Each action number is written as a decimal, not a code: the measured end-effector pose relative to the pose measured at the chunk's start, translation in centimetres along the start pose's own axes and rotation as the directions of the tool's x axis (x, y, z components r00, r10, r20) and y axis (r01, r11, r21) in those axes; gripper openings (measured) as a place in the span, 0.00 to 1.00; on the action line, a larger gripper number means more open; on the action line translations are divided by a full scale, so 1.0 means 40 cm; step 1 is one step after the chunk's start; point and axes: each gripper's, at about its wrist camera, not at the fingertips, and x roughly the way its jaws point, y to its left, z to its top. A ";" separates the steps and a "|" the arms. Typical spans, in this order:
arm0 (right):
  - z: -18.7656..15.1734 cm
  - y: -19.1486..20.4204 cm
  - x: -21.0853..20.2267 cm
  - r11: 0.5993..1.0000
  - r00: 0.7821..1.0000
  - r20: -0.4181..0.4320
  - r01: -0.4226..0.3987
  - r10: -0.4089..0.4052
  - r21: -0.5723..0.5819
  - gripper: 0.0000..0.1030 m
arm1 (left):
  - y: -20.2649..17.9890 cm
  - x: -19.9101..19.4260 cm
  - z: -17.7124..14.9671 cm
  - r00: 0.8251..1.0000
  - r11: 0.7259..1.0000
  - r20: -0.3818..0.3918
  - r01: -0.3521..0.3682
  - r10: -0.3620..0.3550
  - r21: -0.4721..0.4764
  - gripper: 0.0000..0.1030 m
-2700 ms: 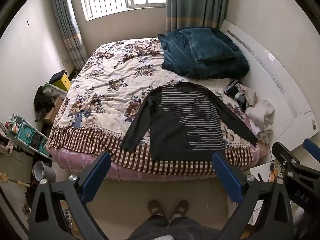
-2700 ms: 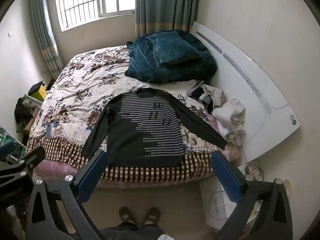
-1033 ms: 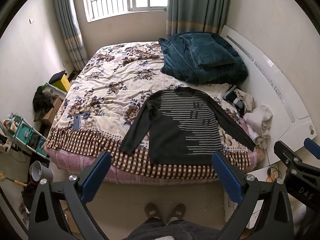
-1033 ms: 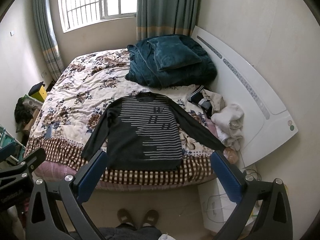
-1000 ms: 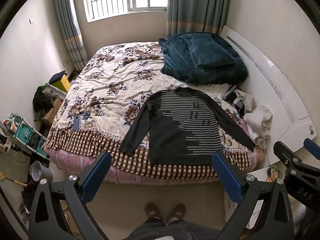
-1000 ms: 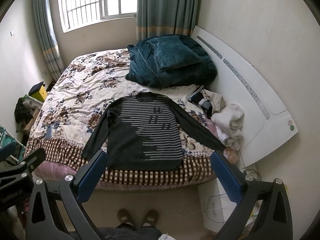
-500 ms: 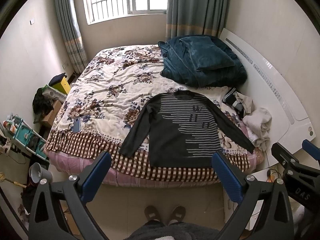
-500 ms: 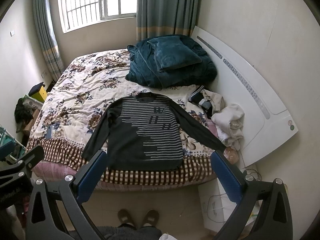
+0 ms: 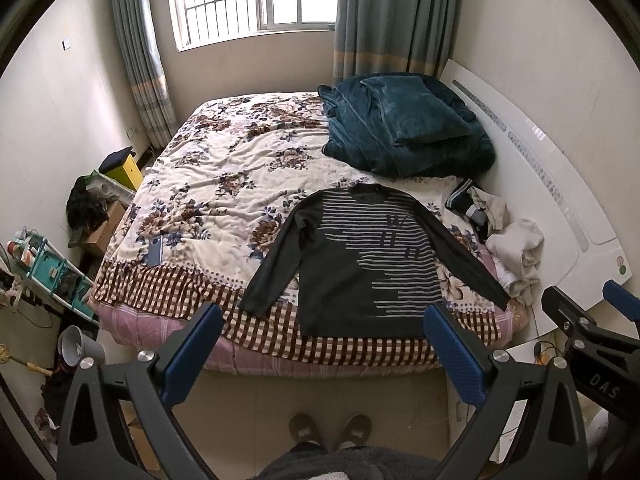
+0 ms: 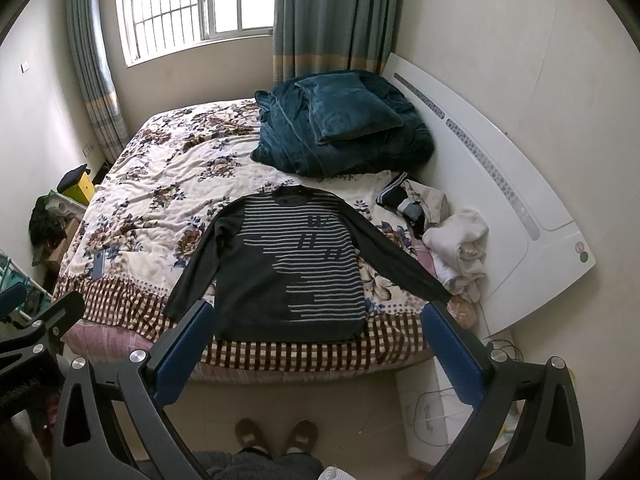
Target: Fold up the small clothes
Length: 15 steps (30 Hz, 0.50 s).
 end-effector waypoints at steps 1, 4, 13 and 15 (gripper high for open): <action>-0.006 0.000 -0.002 1.000 1.000 0.004 -0.001 0.001 -0.002 1.00 | 0.001 0.001 0.000 1.000 1.000 -0.001 -0.001 0.001 0.001 1.00; -0.005 0.004 -0.004 1.000 1.000 0.004 0.001 -0.001 -0.002 1.00 | 0.004 0.001 0.000 1.000 1.000 -0.001 0.000 0.000 -0.002 1.00; -0.007 0.002 0.002 1.000 1.000 0.002 0.003 -0.003 0.004 1.00 | 0.003 0.018 0.004 1.000 1.000 -0.002 0.010 -0.010 0.002 1.00; -0.001 0.002 0.016 1.000 1.000 -0.006 0.009 -0.009 0.018 1.00 | 0.000 0.045 0.013 1.000 1.000 0.007 0.013 -0.014 0.016 1.00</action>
